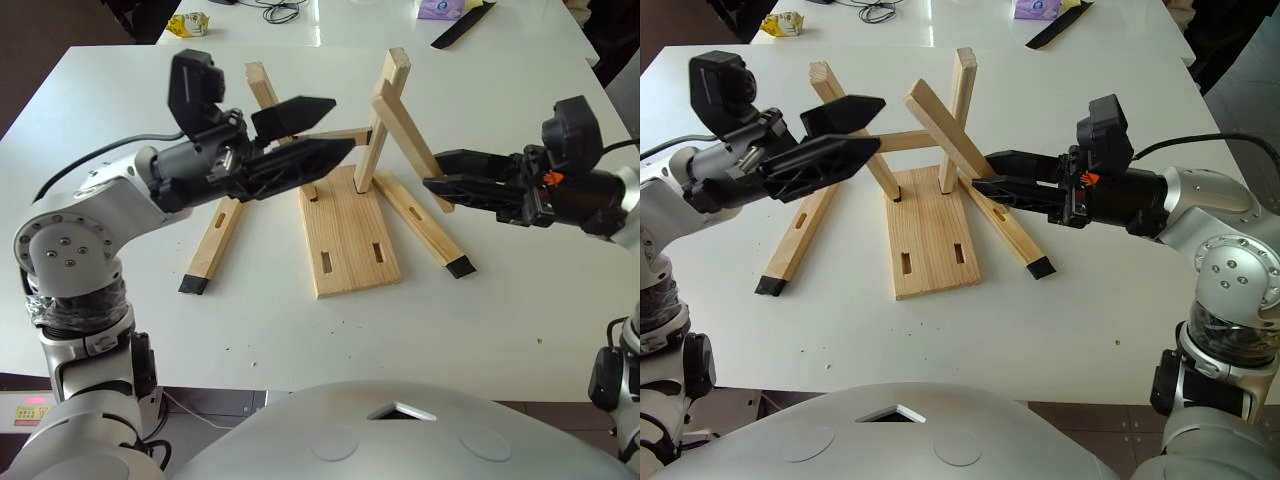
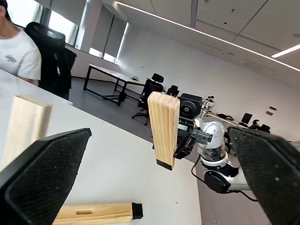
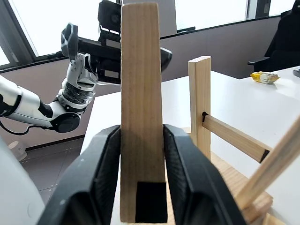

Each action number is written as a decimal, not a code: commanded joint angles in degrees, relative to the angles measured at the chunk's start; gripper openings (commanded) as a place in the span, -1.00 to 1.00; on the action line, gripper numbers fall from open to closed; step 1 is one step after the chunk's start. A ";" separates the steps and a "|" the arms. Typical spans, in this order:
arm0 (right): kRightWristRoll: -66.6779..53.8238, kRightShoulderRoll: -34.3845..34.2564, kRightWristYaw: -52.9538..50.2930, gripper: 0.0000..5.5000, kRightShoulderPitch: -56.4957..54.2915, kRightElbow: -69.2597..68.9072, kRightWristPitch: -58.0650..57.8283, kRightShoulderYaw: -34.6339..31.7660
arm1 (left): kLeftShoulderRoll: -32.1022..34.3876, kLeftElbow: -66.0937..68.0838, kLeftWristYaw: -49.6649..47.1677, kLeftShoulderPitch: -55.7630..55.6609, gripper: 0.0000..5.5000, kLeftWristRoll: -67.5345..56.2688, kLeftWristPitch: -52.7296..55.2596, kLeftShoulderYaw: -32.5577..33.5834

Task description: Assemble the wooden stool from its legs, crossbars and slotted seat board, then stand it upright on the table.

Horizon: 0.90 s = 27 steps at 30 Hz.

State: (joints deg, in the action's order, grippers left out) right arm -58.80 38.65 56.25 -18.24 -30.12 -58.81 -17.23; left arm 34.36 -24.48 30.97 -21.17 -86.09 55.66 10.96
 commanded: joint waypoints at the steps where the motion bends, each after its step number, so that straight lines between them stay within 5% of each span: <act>1: -2.06 1.67 1.36 -0.52 -2.54 1.23 1.06 1.89 | 0.06 2.81 0.26 -0.37 0.68 0.34 1.10 -1.69; 4: -2.97 2.04 2.04 -0.52 -3.08 1.36 1.22 3.75 | -0.48 3.30 0.73 -1.13 0.55 0.36 0.72 -2.26; 27: -3.98 0.71 4.58 -0.52 -6.45 6.73 1.30 13.36 | -2.88 -2.52 8.94 0.44 0.55 8.83 -1.71 -9.25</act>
State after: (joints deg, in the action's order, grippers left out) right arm -62.52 39.22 60.97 -24.37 -22.67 -57.83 -4.40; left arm 30.96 -25.47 38.22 -21.73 -80.42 54.80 3.15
